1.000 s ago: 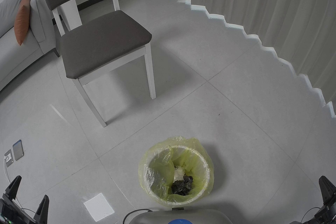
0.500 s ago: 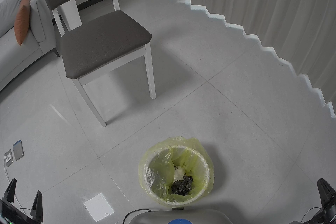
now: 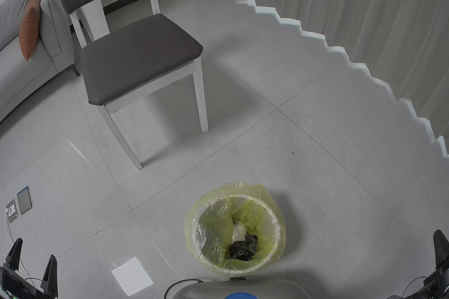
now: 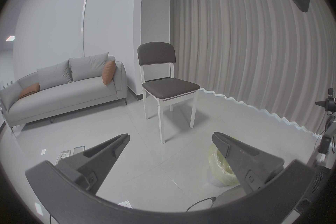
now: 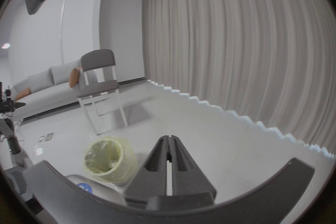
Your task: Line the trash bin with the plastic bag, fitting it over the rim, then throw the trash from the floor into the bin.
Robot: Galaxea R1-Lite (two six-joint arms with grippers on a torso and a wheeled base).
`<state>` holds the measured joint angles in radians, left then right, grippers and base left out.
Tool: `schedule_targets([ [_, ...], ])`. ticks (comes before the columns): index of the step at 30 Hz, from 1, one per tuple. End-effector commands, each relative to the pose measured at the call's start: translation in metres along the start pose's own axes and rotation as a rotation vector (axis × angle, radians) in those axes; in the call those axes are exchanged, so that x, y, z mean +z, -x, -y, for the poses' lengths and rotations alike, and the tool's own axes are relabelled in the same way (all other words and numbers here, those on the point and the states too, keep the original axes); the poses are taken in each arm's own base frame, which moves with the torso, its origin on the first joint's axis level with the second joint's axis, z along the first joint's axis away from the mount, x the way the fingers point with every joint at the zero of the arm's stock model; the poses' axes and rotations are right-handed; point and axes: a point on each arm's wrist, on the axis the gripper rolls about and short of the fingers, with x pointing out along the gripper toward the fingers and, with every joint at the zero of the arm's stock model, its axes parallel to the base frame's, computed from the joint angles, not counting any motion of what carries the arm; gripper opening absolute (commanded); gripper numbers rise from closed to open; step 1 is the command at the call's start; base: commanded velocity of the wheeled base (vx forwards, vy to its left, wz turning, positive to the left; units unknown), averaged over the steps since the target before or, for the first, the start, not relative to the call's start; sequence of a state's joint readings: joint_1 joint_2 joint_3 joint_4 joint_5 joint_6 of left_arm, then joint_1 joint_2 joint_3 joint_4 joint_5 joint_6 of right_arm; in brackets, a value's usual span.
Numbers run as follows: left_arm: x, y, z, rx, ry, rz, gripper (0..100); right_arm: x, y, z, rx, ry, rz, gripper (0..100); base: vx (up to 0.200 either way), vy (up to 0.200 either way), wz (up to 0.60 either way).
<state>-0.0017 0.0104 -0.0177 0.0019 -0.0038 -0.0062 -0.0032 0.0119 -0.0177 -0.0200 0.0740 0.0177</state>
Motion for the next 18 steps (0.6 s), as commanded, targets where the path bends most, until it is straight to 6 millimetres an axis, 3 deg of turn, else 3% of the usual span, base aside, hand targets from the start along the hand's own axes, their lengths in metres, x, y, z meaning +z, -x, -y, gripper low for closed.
schedule_targets([
  [1, -0.0051, -0.0005, -0.0001, 0.003, 0.009, -0.007, 100, -0.0009, 0.0011, -0.0015, 0.069, 0.049, 0.005, 0, 0.0, 0.0, 0.0],
  [5, -0.0051, -0.0005, 0.0, 0.004, 0.009, -0.007, 100, -0.0018, 0.0004, -0.0003, 0.012, 0.06, 0.011, 0, 0.0, 0.0, 0.0],
  [6, -0.0051, -0.0005, -0.0001, 0.004, 0.009, -0.007, 100, -0.0047, -0.0001, 0.0029, -0.128, 0.065, -0.003, 0, 0.0, 0.0, 0.0],
  [7, -0.0051, -0.0005, -0.0001, 0.004, 0.009, -0.007, 100, -0.0048, -0.0001, 0.0033, -0.146, 0.041, -0.003, 0, 0.0, 0.0, 0.0],
  [18, -0.0051, -0.0005, -0.0003, 0.015, 0.029, -0.007, 100, -0.007, -0.0002, 0.0022, -0.083, 0.006, -0.023, 0, 0.0, 0.0, 0.0],
])
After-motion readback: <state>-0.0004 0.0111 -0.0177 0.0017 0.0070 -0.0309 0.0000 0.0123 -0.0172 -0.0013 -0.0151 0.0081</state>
